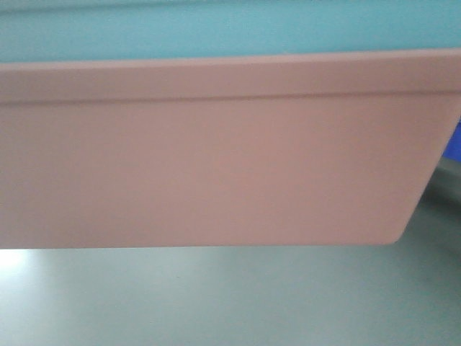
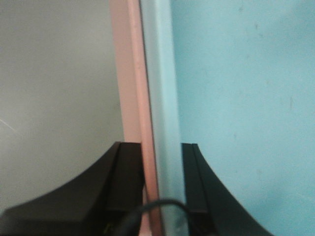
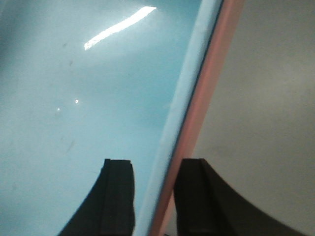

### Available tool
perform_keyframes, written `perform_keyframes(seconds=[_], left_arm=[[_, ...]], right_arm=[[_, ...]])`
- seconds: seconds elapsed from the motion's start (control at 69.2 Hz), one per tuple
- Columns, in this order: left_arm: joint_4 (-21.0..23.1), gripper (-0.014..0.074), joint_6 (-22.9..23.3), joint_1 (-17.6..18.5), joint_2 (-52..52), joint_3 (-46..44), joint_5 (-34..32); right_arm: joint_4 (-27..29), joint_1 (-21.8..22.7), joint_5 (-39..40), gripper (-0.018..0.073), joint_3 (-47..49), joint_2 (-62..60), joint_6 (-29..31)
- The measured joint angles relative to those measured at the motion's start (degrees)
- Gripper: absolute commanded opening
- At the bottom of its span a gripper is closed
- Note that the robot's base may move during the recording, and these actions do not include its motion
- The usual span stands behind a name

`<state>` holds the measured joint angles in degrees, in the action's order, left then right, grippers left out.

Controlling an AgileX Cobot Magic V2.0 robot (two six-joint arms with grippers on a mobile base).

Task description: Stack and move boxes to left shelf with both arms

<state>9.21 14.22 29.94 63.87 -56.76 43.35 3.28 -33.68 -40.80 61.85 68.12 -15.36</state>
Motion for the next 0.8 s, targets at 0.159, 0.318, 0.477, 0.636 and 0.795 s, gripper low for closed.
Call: perform_keyframes(seconds=[0.159, 0.318, 0.477, 0.636, 0.795], left_arm=[[0.0, -0.0003, 0.0, 0.0, 0.0, 0.0, 0.0], [0.0, -0.0003, 0.0, 0.0, 0.0, 0.0, 0.0], [0.0, -0.0003, 0.0, 0.0, 0.0, 0.0, 0.0], [0.0, -0.0003, 0.0, 0.0, 0.0, 0.0, 0.0], [0.0, -0.0003, 0.0, 0.0, 0.0, 0.0, 0.0]], right_arm=[[0.0, 0.0, 0.0, 0.0055, 0.0, 0.0, 0.0], [0.0, 0.0, 0.0, 0.0055, 0.0, 0.0, 0.0], [0.0, 0.0, 0.0, 0.0055, 0.0, 0.0, 0.0], [0.0, 0.0, 0.0, 0.0055, 0.0, 0.0, 0.0], [0.0, 0.0, 0.0, 0.0055, 0.0, 0.0, 0.0]])
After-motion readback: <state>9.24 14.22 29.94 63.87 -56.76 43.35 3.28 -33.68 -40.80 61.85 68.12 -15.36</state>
